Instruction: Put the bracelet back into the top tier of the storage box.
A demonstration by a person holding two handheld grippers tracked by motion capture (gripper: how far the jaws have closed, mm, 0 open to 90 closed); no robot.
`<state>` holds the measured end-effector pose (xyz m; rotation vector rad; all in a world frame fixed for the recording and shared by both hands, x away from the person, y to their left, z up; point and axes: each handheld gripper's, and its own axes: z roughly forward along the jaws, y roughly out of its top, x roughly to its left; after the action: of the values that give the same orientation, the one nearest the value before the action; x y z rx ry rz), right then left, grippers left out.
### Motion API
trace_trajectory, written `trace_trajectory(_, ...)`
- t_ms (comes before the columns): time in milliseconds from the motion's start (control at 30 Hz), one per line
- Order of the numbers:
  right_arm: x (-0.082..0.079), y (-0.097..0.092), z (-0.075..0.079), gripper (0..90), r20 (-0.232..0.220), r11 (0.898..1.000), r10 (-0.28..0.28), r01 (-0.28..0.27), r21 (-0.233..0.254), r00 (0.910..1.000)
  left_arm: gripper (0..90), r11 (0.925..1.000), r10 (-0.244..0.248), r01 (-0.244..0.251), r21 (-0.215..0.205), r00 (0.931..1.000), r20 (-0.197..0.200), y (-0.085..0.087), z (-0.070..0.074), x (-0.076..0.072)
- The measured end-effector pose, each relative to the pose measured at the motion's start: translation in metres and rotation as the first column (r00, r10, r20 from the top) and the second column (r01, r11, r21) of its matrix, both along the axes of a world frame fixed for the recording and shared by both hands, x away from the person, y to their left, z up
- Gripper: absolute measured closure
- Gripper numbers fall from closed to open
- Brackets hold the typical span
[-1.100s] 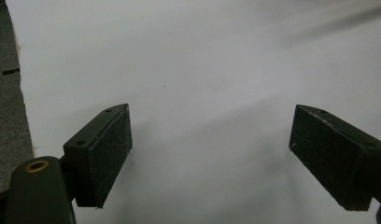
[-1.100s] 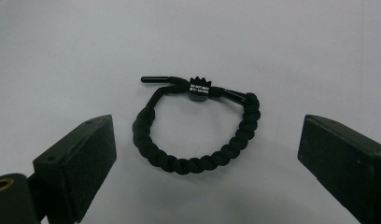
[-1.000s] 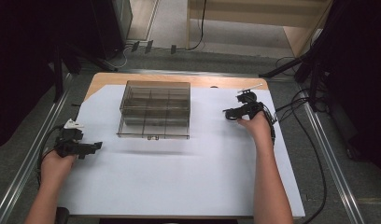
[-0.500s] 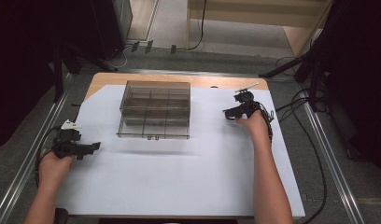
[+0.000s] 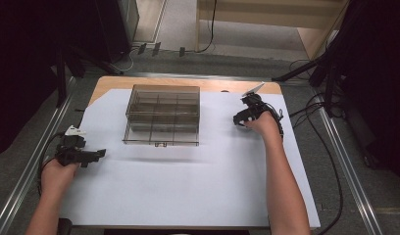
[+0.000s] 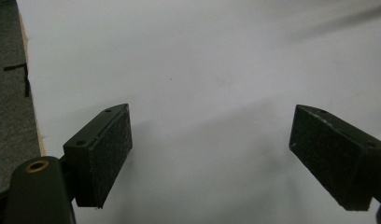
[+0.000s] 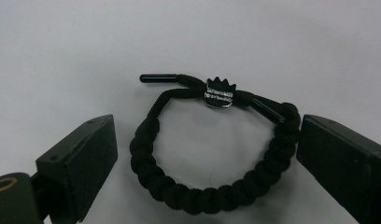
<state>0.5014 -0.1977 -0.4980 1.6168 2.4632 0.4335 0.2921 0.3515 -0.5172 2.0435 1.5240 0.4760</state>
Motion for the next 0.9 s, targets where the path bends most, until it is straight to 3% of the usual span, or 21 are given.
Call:
trace_trajectory(67,0.003,0.004,-0.002,8.8,-0.005,0.999,-0.006,0.006,-0.037,1.0000,14.4,1.0000,0.000,0.000,0.001,1.0000,-0.001,0.000,0.000,0.000)
trace_trajectory(267,0.003,0.004,0.001,16.9,-0.001,0.999,-0.023,0.023,-0.044,0.9997,14.4,1.0000,0.000,0.000,0.000,1.0000,0.001,0.001,0.000,-0.001)
trace_trajectory(400,0.000,0.003,0.006,40.0,0.003,0.999,-0.014,0.014,-0.039,0.9999,14.4,1.0000,0.000,0.000,0.003,1.0000,-0.001,0.000,0.000,0.000)
trace_trajectory(500,-0.002,0.006,0.008,48.4,0.003,0.999,-0.012,0.012,-0.044,0.9999,14.4,1.0000,-0.005,0.005,0.003,1.0000,-0.002,0.000,0.000,0.000)
trace_trajectory(533,-0.003,0.008,0.009,59.3,0.002,0.999,0.001,-0.001,-0.044,1.0000,14.4,1.0000,-0.003,0.003,0.003,1.0000,-0.001,0.000,0.000,0.000)
trace_trajectory(567,-0.003,0.008,0.009,59.3,0.002,0.999,0.001,-0.001,-0.044,1.0000,14.4,1.0000,-0.001,0.001,0.001,1.0000,-0.001,0.000,0.000,0.000)
trace_trajectory(600,-0.004,0.009,0.010,66.6,0.000,0.999,0.013,-0.013,-0.041,0.9999,14.4,1.0000,-0.002,0.002,0.003,1.0000,-0.002,0.000,0.000,0.000)
trace_trajectory(633,-0.005,0.010,0.009,67.3,0.002,0.999,0.018,-0.018,-0.040,0.9998,14.4,1.0000,-0.003,0.003,0.005,1.0000,-0.003,0.000,0.000,0.000)
trace_trajectory(700,-0.005,0.010,0.010,77.4,-0.006,0.999,-0.002,0.002,-0.033,1.0000,14.4,1.0000,-0.002,0.002,0.002,1.0000,0.000,0.000,0.000,0.000)
trace_trajectory(900,-0.006,0.007,0.012,79.6,-0.012,1.000,0.007,-0.007,-0.014,0.9999,14.4,1.0000,-0.003,0.003,0.003,1.0000,0.001,0.001,0.000,0.000)
